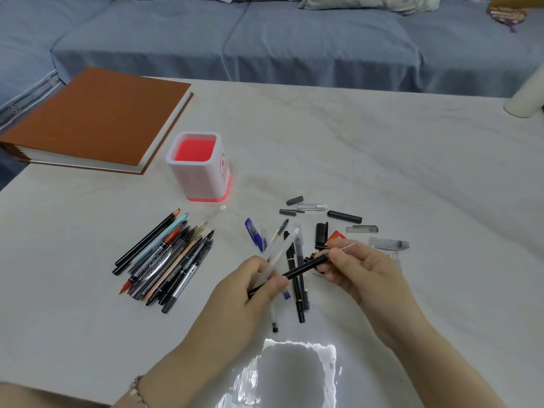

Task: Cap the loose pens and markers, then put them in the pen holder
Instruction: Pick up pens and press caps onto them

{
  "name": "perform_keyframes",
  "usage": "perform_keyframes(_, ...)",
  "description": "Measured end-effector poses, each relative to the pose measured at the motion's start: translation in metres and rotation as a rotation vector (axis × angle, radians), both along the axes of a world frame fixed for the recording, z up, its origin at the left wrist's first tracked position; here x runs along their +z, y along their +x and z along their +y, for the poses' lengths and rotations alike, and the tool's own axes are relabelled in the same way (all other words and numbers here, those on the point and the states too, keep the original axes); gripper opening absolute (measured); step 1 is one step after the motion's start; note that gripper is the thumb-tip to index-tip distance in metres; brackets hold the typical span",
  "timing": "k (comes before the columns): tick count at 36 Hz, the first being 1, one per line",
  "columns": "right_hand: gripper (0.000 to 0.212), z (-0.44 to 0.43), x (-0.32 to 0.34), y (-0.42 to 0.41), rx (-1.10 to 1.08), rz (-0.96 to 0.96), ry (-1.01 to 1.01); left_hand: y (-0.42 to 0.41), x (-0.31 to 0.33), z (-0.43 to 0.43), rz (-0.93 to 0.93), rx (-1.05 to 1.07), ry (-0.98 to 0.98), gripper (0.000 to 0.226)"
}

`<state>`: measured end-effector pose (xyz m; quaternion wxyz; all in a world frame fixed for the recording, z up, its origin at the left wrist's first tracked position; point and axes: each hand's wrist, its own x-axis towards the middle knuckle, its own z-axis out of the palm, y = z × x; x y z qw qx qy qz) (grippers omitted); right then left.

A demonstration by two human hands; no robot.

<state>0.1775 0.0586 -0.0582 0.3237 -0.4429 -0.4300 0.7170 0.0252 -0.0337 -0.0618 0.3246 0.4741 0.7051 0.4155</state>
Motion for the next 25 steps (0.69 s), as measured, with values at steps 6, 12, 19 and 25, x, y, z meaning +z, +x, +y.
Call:
perform_keyframes(6, 0.027, -0.007, 0.002, -0.008, -0.049, 0.094, -0.076, 0.003, 0.004, 0.001, -0.076, 0.069, 0.070, 0.034)
perform_keyframes(12, 0.021, -0.016, 0.002, -0.022, 0.035, 0.137, -0.130, 0.010, -0.003, -0.009, -0.046, 0.044, 0.043, 0.031)
perform_keyframes(19, 0.020, 0.005, 0.000, -0.031, -0.095, -0.129, 0.147, -0.009, -0.012, -0.006, -0.023, 0.216, 0.001, 0.024)
perform_keyframes(25, 0.018, 0.021, -0.025, -0.053, 0.049, -0.595, 0.541, -0.026, -0.014, -0.006, -0.053, 0.248, -0.058, 0.020)
